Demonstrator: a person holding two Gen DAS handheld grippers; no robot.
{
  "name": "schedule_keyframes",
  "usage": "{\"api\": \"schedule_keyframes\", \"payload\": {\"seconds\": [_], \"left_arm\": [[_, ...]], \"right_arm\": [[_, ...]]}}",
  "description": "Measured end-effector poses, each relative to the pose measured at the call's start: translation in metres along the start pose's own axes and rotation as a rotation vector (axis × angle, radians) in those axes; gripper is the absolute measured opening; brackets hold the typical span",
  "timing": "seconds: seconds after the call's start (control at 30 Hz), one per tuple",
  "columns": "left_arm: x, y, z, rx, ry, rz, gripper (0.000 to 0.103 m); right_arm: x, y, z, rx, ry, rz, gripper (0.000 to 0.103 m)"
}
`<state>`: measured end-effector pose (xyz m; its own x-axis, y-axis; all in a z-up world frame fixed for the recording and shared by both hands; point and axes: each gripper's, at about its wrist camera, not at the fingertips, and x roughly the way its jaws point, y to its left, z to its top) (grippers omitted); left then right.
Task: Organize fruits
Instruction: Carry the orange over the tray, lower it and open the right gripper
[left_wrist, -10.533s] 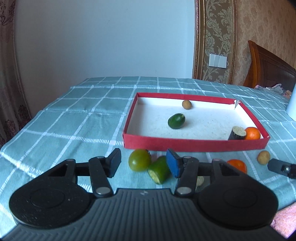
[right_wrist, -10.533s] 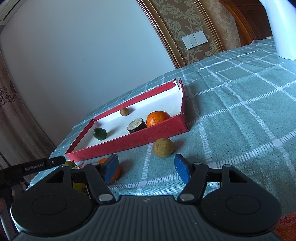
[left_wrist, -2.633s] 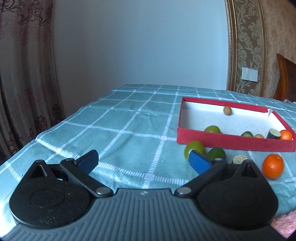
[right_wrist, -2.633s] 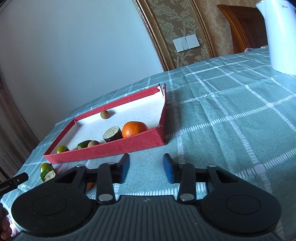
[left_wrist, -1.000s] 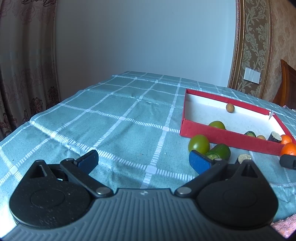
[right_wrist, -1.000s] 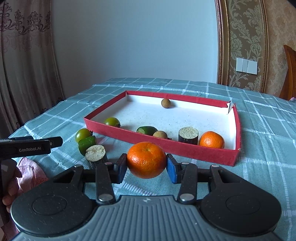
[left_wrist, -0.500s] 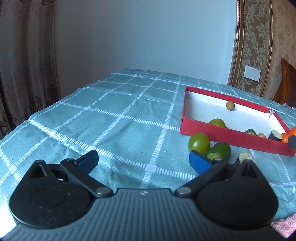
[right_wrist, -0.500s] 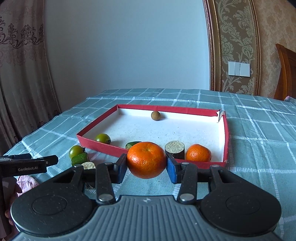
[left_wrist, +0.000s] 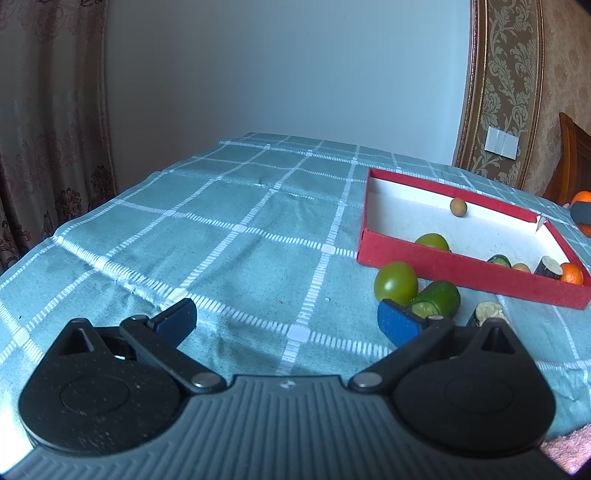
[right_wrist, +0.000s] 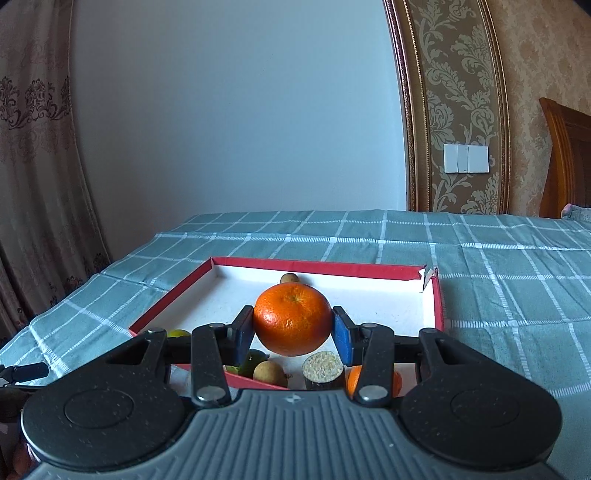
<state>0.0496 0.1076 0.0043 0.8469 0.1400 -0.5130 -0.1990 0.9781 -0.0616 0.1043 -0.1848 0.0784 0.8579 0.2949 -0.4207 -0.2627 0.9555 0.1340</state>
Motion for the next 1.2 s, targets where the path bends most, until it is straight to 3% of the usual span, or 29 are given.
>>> {"api": "schedule_keyframes", "payload": {"seconds": [1.2], "left_arm": [[0.005,0.0,0.001,0.001,0.033,0.019,0.103]], "right_arm": [[0.053,-0.027,-0.011,0.086,0.033,-0.041,0.044]]}}
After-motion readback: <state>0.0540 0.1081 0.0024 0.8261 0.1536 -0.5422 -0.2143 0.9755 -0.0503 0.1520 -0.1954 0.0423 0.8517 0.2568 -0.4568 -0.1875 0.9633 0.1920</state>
